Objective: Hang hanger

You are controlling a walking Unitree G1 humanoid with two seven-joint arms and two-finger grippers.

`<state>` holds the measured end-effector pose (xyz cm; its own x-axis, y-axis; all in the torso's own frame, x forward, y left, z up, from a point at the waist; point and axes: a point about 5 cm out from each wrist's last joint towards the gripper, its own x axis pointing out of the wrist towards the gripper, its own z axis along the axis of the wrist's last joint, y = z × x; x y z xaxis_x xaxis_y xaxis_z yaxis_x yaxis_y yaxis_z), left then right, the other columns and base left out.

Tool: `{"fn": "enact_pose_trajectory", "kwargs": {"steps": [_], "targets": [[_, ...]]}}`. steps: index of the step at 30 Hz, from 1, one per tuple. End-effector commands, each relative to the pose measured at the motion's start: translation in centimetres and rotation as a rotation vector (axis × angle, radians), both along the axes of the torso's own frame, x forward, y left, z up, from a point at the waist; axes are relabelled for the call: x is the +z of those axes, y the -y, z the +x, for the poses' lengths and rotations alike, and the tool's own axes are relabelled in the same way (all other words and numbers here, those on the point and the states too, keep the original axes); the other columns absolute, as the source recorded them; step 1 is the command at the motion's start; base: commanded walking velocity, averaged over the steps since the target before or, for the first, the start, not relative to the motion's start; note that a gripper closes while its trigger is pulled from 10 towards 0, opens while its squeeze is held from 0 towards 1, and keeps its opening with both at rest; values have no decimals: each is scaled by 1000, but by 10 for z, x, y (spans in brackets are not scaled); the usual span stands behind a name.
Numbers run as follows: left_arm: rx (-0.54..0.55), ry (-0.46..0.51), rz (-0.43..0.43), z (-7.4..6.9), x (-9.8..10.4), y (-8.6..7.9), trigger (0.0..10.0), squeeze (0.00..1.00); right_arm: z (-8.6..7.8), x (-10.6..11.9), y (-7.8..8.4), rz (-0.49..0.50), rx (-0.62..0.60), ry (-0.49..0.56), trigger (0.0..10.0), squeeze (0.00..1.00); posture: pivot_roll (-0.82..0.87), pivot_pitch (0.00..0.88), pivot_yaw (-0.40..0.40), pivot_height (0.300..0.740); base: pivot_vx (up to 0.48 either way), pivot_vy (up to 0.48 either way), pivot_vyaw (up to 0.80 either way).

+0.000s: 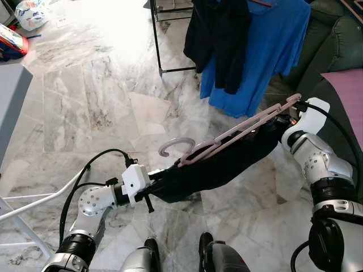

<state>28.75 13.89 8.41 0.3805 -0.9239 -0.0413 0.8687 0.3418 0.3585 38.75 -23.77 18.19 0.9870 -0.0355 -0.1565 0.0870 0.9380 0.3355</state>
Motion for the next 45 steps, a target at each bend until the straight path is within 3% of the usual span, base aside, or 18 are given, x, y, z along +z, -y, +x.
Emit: {"fn": "enact_pose_trajectory", "kwargs": {"steps": [1, 6, 9, 17, 19, 24, 32, 39, 45], "targets": [[-24, -45, 68, -8, -13, -7, 0, 0, 1, 17, 8, -25, -25, 61, 0, 0, -42, 283, 18, 740, 0, 0, 0], [-25, -54, 82, -8, -16, -7, 0, 0, 2, 26, 6, -45, -22, 91, 0, 0, -53, 281, 16, 740, 0, 0, 0], [-2, -54, 112, -7, -19, -9, 0, 0, 1, 45, 2, -58, -5, 147, 0, 0, -64, 277, 14, 740, 0, 0, 0], [141, -39, 118, 6, -18, -10, 0, 0, -6, 66, -9, -134, 62, 205, 0, 0, -79, 272, 11, 740, 0, 0, 0], [226, -39, 110, 11, -18, -15, 0, 0, -12, 75, -15, -197, 89, 233, 0, 0, -86, 273, 14, 740, 0, 0, 0], [278, -49, 79, 14, -18, -18, 0, 0, -17, 76, -20, -233, 109, 236, 0, 0, -92, 273, 16, 740, 0, 0, 0], [321, -37, 131, 15, -21, -25, 0, 0, -21, 79, -20, -255, 101, 230, 0, 0, -99, 273, 19, 740, 0, 0, 0], [363, -55, 58, 17, -16, -33, 0, 0, -24, 66, -7, -272, 46, 194, 0, 0, -104, 273, 20, 740, 0, 0, 0], [334, -57, 110, 16, -19, -33, 0, 0, -27, 57, 0, -255, 12, 170, 0, 0, -108, 277, 29, 740, 0, 0, 0]]}}
